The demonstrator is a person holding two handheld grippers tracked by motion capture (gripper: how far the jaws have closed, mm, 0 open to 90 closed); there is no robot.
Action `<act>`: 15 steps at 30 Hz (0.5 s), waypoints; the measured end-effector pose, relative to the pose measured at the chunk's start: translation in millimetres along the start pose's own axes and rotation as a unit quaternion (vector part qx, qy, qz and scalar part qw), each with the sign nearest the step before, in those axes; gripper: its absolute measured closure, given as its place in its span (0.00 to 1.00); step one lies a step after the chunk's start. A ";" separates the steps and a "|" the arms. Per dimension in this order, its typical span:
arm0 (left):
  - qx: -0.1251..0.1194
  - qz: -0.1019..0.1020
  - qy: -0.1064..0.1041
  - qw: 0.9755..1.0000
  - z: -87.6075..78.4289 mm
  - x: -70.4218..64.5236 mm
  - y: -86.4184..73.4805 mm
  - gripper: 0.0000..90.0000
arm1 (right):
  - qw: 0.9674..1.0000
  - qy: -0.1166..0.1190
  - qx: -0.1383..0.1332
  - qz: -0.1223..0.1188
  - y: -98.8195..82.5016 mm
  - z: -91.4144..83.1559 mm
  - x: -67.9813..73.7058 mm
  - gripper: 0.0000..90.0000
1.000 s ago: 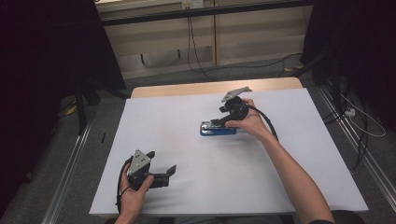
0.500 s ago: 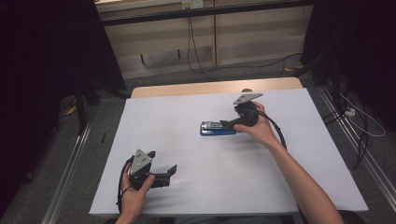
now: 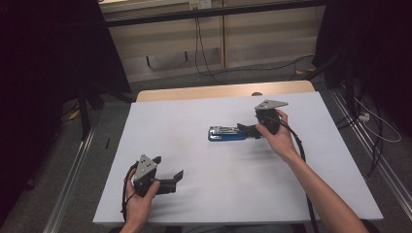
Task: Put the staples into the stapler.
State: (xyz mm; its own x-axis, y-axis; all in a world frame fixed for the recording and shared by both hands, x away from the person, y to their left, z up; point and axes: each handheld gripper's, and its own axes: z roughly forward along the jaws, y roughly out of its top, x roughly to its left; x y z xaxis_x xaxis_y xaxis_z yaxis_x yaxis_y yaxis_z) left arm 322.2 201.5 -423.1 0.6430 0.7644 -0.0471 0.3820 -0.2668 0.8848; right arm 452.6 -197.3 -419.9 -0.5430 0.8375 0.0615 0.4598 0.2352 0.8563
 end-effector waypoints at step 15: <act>0.002 -0.006 -0.006 1.000 7.5 2.2 2.3 0.05 | 0.998 -0.045 -0.027 0.021 -23.0 -31.0 -3.2 0.06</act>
State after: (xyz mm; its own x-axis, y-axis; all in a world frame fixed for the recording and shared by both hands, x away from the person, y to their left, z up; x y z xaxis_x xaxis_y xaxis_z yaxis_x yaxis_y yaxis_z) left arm 329.4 198.2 -424.6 0.6464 0.7603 -0.0642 0.3930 -0.2596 0.8821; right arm 422.0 -220.7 -423.9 -0.4580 0.8873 0.0533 0.4402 0.1743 0.8808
